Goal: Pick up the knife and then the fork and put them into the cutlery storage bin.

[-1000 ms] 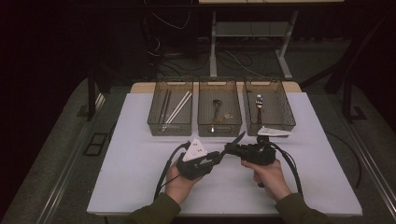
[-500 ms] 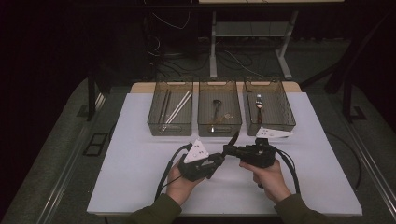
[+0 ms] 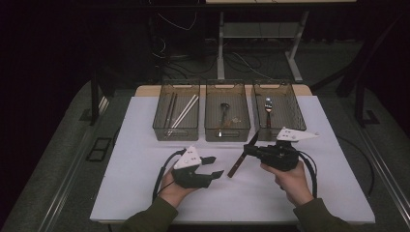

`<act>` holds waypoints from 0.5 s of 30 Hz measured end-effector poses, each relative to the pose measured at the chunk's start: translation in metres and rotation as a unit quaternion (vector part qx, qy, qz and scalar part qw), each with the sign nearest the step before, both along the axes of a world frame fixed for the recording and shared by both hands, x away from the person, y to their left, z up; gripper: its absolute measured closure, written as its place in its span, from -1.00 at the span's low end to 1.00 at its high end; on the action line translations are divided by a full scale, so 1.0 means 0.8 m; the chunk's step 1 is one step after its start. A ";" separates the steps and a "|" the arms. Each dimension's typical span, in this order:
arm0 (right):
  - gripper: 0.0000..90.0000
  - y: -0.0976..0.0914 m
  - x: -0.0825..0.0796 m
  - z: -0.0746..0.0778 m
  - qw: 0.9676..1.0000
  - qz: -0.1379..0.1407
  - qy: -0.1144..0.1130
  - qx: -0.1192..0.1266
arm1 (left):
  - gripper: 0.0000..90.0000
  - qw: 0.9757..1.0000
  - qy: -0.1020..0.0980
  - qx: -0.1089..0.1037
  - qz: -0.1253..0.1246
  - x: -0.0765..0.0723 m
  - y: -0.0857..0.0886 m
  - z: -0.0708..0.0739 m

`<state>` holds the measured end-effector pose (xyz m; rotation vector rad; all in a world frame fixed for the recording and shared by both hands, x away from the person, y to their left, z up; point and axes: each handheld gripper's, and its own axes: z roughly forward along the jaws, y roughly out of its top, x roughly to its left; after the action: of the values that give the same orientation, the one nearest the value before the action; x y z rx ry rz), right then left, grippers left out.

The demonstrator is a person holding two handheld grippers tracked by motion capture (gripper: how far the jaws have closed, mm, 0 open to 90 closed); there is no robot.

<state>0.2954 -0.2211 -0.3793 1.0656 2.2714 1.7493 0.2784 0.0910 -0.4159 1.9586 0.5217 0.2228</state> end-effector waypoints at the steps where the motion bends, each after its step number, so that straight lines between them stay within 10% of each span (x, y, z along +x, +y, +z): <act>1: 0.99 -0.004 0.000 0.002 1.000 -0.005 0.000 -0.002 | -0.05 1.000 0.003 -0.004 0.000 0.001 0.006 -0.001; 15: 0.99 -0.043 0.009 0.011 0.998 -0.040 -0.001 -0.042 | -0.53 0.999 0.024 -0.014 0.035 -0.013 0.076 -0.019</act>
<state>0.3029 -0.2554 -0.3701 1.1208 2.2461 1.6104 0.2684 0.1515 -0.4312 1.9246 0.6224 0.2121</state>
